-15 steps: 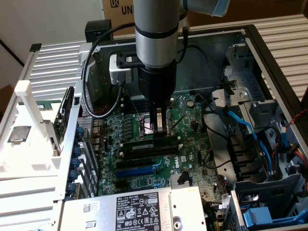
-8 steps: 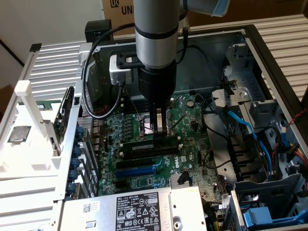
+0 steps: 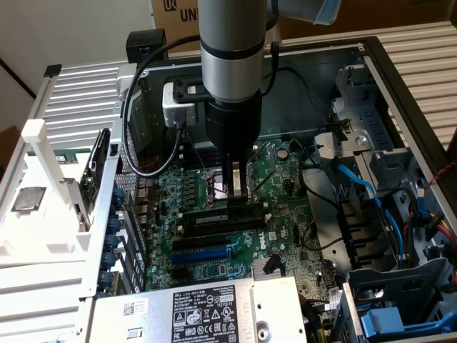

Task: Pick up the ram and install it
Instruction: 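Insert the ram into the slot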

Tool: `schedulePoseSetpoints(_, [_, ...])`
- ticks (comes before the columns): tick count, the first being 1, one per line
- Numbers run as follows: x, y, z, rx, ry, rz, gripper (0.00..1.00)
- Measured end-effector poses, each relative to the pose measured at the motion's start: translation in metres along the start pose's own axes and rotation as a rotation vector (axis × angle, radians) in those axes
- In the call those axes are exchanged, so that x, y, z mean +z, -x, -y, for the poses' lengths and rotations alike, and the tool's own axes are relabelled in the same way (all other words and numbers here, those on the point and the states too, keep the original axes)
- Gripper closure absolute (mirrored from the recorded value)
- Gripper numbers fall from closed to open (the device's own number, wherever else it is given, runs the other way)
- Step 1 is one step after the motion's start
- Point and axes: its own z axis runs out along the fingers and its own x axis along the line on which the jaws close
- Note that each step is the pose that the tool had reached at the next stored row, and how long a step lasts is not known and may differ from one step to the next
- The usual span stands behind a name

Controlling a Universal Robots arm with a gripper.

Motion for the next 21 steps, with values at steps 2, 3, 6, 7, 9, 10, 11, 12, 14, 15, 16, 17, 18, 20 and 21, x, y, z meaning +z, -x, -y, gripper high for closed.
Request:
schedulePoseSetpoints(2, [0.0004,0.0,0.0,0.0,-0.0001,0.0001,0.88])
schedulePoseSetpoints(3, [0.0005,0.0,0.0,0.0,0.0,-0.0001,0.88])
schedulePoseSetpoints(6, [0.001,0.0,0.0,0.0,0.0,-0.0001,0.88])
schedulePoseSetpoints(7, [0.0011,0.0,0.0,0.0,0.0,-0.0001,0.88])
schedulePoseSetpoints(9, [0.0014,0.0001,0.0001,0.0,0.0,0.0,0.88])
schedulePoseSetpoints(10, [0.0017,0.0001,0.0001,0.0,0.0,-0.0001,0.88])
schedulePoseSetpoints(11, [0.0022,0.0001,0.0001,0.0,0.0,0.0,0.88])
schedulePoseSetpoints(12, [0.0024,0.0001,0.0001,0.0,0.0,0.0,0.88])
schedulePoseSetpoints(14, [0.0027,0.0001,0.0001,0.0,-0.0001,0.0,0.88])
schedulePoseSetpoints(15, [0.0029,0.0001,0.0,0.0,0.0,0.0,0.88])
schedulePoseSetpoints(16, [0.0032,0.0001,0.0,0.0,0.0,0.0,0.88])
schedulePoseSetpoints(17, [0.0034,0.0001,0.0001,0.0,0.0,0.0,0.88])
schedulePoseSetpoints(18, [0.0037,0.0001,0.0001,0.0,0.0,0.0,0.88])
schedulePoseSetpoints(20, [0.0039,0.0001,0.0001,0.0,0.0,0.0,0.88])
schedulePoseSetpoints(21, [0.0039,0.0001,0.0001,0.0,0.0,-0.0001,0.88])
